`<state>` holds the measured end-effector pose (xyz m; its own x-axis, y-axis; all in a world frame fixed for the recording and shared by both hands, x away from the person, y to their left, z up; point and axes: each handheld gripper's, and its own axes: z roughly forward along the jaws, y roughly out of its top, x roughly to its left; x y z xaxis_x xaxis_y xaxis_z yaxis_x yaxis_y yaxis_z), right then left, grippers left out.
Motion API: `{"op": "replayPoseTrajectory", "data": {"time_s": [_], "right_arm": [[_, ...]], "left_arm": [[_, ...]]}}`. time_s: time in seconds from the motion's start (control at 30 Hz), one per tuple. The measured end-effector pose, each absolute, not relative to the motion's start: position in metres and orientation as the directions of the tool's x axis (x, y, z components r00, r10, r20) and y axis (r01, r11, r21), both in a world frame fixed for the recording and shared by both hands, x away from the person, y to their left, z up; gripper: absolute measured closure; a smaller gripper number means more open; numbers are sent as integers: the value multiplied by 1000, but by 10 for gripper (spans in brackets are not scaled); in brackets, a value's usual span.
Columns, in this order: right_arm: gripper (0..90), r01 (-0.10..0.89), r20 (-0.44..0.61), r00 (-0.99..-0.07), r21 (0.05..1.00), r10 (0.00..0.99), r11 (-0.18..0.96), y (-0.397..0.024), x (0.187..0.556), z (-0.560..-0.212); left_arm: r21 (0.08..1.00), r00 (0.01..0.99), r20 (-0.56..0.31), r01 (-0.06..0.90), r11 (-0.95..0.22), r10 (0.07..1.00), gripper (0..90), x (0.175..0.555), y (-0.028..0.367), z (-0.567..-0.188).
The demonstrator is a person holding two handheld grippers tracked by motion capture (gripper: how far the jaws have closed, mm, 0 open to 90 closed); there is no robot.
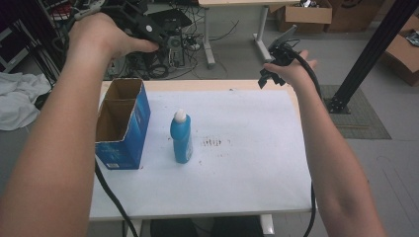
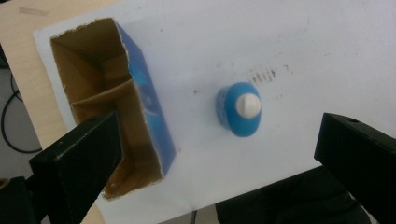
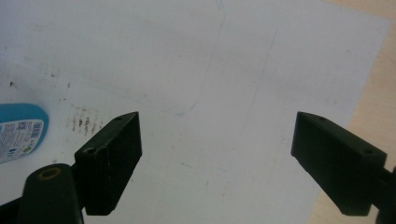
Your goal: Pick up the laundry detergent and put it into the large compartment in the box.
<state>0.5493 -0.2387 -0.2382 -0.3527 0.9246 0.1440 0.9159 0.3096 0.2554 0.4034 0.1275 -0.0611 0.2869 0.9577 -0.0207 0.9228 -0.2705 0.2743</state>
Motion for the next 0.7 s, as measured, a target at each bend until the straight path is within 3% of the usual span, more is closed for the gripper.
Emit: {"op": "replayPoseTrajectory", "data": {"time_s": [0.7], "right_arm": [[165,902,155,-388,266,909,340,-232,537,-245]], "left_arm": [[232,268,10,936,-263,963,23,400,81,-108]]}}
